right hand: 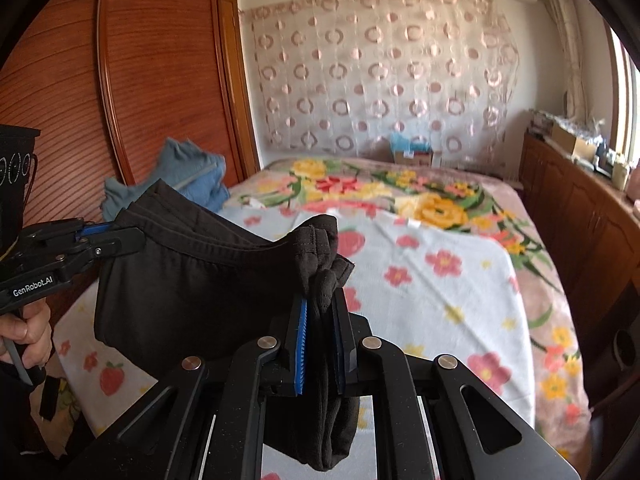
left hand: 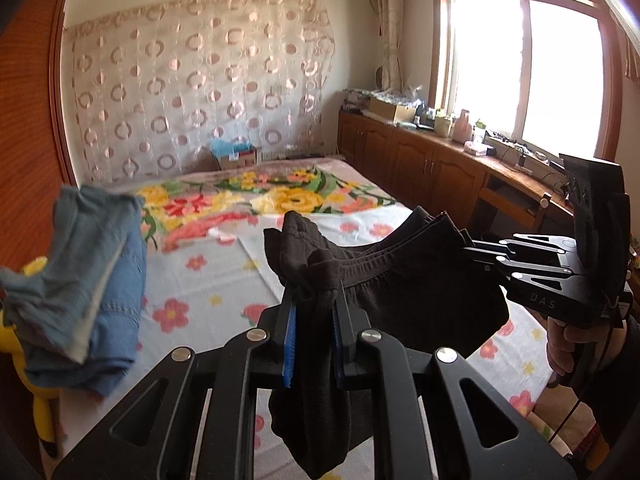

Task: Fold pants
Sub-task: 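Lift the folded black garment off the sheet with both grippers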

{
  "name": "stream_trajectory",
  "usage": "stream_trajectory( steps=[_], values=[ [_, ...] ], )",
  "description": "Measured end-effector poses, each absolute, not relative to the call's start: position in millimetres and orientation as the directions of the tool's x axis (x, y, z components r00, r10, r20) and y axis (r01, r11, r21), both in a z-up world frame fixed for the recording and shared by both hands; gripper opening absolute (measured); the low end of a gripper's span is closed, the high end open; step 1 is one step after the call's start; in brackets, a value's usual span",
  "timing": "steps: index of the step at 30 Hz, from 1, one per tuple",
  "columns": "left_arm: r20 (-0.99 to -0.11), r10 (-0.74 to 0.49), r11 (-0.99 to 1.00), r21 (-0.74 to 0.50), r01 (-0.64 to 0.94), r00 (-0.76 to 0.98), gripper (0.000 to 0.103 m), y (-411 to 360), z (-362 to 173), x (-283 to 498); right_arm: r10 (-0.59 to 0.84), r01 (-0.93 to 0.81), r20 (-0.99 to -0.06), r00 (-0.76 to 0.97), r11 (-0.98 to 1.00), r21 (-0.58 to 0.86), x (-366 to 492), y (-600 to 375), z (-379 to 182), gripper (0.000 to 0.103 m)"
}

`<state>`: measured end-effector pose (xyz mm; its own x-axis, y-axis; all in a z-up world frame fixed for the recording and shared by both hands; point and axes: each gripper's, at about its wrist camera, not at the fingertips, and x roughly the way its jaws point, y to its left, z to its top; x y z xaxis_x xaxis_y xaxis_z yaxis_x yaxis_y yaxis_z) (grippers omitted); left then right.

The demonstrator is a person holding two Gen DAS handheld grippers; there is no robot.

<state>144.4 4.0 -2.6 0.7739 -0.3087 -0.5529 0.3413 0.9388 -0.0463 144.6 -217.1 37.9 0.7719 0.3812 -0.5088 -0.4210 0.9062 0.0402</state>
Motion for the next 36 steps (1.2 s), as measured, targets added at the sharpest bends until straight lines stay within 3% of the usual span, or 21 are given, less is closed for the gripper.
stream_trajectory(
  steps=[15,36],
  values=[
    [-0.521,-0.292,0.944,-0.023,0.328,0.802,0.016,15,10,140,0.411,-0.457,-0.457,0.789,0.889,0.010,135,-212,39,0.011],
    [-0.545,-0.207,0.973,-0.029,0.228,0.813,0.016,61,-5,204,0.497,-0.557,-0.476,0.726,0.830,0.017,269,-177,32,0.011]
  ],
)
